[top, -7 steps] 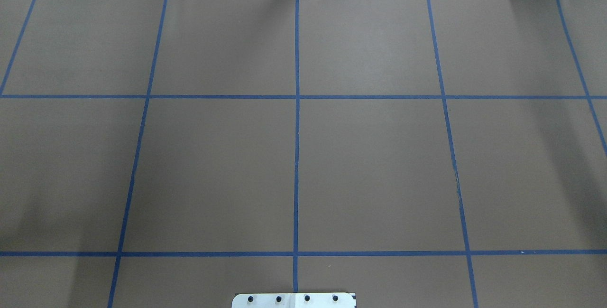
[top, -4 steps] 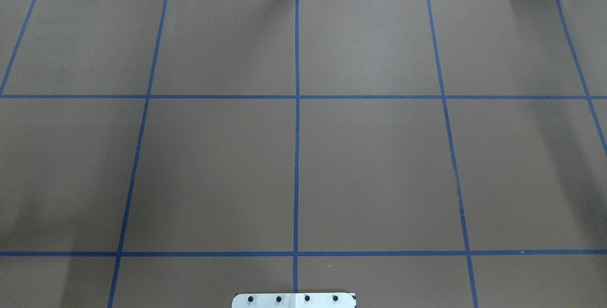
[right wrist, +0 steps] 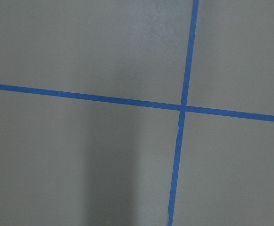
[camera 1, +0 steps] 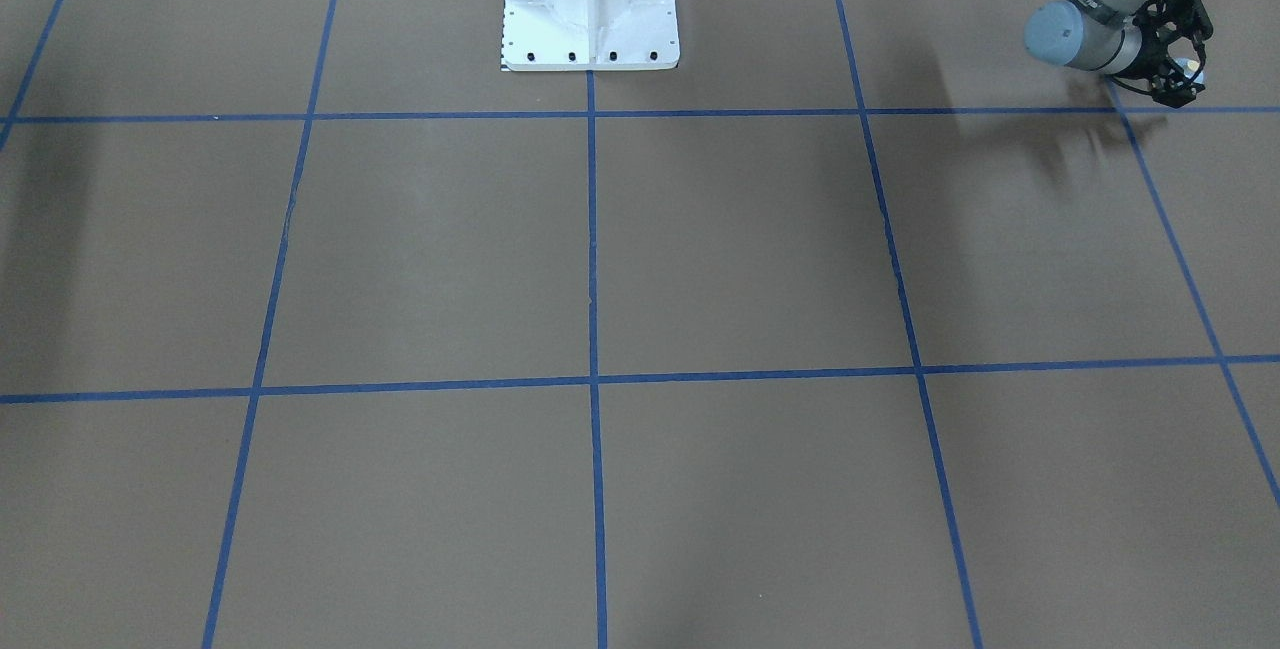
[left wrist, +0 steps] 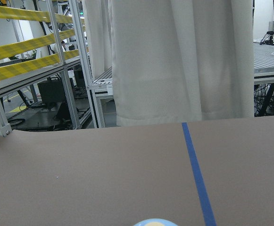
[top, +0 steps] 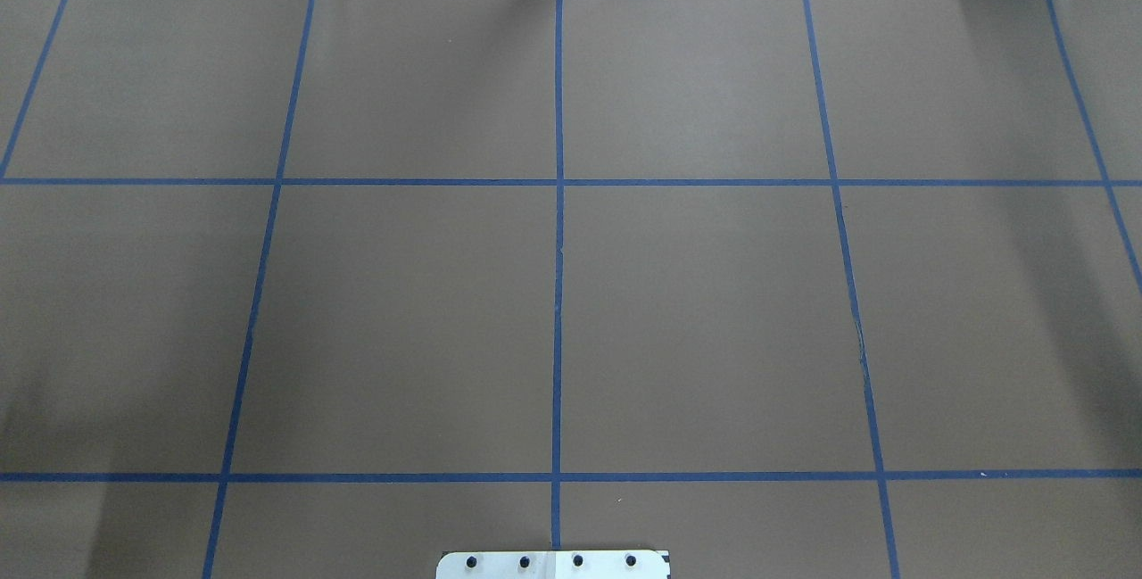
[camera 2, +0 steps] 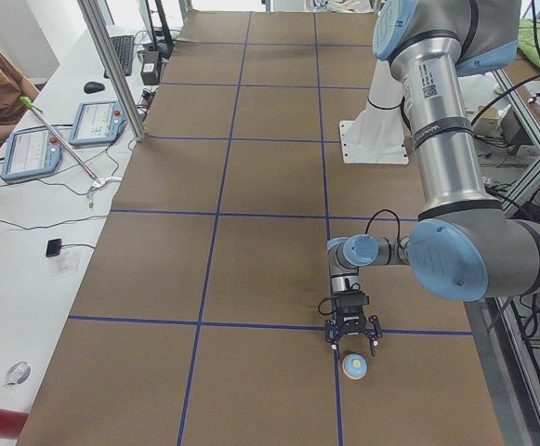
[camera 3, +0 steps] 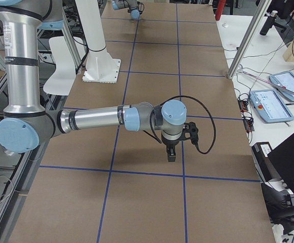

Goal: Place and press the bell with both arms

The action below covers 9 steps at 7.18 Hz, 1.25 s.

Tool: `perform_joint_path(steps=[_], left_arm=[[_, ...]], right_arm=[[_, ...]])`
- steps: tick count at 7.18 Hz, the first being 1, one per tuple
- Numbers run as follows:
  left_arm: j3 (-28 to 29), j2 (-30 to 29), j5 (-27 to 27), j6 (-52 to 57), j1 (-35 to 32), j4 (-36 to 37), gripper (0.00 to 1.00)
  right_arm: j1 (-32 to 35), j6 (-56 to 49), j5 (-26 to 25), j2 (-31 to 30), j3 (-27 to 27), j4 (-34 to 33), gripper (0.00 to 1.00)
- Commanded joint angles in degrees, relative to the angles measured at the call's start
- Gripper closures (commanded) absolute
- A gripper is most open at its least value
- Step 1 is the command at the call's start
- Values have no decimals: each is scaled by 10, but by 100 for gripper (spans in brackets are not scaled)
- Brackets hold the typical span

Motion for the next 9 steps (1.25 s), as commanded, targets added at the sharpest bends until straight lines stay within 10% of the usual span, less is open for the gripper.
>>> perform_joint_path(steps=[1,7,9], left_arm=[[21,-4,1,1,0,-16,0],[65,-21,8,-1,0,-22,8],[65,-19,20,-3,0,-22,79]], right_arm=[[0,0,0,1,0,-1,0],[0,0,0,1,1,-2,0],[0,0,1,1,3,-3,0]])
